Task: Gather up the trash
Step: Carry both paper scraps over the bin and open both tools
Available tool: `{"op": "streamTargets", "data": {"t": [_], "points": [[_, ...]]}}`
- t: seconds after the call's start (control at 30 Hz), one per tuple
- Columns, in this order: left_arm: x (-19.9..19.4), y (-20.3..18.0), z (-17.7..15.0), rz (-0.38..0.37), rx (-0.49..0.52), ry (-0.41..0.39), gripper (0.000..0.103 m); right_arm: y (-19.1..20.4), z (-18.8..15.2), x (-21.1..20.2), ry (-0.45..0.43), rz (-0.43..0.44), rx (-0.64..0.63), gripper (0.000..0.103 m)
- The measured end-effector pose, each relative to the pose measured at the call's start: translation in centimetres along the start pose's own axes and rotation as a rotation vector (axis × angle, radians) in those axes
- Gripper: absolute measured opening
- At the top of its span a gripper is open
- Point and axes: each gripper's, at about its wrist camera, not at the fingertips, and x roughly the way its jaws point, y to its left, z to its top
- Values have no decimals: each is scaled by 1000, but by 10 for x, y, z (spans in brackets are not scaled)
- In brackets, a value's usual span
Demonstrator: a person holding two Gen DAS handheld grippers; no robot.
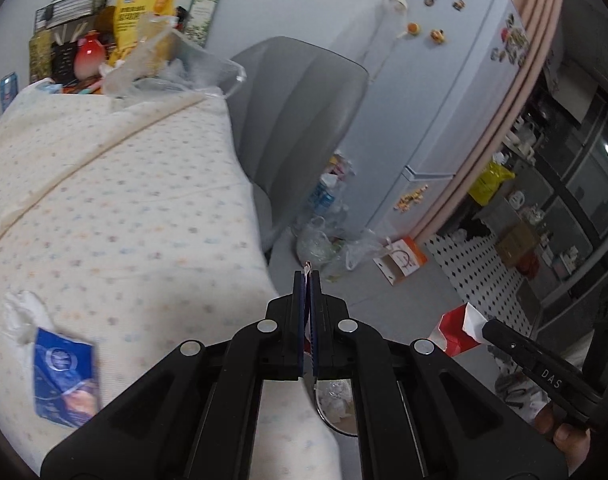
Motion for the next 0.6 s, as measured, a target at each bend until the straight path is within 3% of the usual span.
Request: {"op": "streamTargets", "data": {"t": [0.47, 0.57, 0.6], "points": [[49, -75, -21, -49, 97, 85, 3, -85, -11, 1, -2, -83, 124, 4], [57, -84, -25, -51, 111, 100, 3, -100, -12, 7, -2, -90, 153, 10], [60, -87, -26, -53, 115, 106, 3, -103, -13, 9, 6, -87, 165, 22]]}}
